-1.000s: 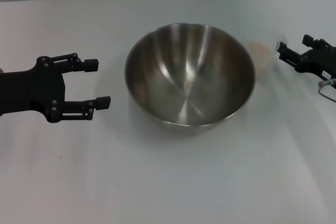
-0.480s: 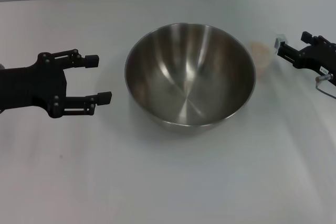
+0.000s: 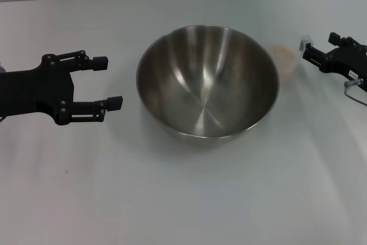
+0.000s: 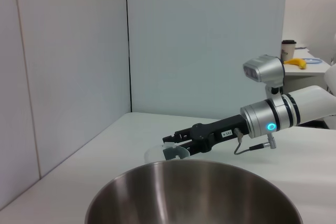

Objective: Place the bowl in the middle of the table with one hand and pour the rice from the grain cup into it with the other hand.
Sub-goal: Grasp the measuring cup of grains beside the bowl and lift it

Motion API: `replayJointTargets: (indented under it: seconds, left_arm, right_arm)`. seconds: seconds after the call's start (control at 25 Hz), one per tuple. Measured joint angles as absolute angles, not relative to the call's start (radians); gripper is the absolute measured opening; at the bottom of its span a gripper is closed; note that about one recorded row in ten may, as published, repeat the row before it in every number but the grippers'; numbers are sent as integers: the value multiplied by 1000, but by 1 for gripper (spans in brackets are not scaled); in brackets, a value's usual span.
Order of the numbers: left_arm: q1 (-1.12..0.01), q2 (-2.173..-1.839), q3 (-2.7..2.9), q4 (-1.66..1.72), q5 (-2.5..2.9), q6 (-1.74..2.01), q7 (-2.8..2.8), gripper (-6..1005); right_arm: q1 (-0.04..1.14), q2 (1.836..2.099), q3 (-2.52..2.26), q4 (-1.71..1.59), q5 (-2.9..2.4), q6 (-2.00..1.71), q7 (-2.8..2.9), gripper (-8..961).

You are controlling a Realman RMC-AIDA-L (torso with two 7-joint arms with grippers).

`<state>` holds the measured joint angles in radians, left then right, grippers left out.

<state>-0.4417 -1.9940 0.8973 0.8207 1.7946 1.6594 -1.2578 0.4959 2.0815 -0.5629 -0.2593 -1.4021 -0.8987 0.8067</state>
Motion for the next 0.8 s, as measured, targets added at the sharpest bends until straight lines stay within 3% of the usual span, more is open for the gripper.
replayJointTargets:
  seconds: [0.48, 0.8]
  left_arm:
    - [-442, -1994, 897, 820, 1795, 1653, -1243, 832]
    - [-442, -1995, 897, 821, 1795, 1652, -1243, 832]
  right_arm:
    - [501, 2082, -563, -259, -1403, -899, 801, 774]
    - [502, 2081, -609, -260, -1410, -903, 802, 701]
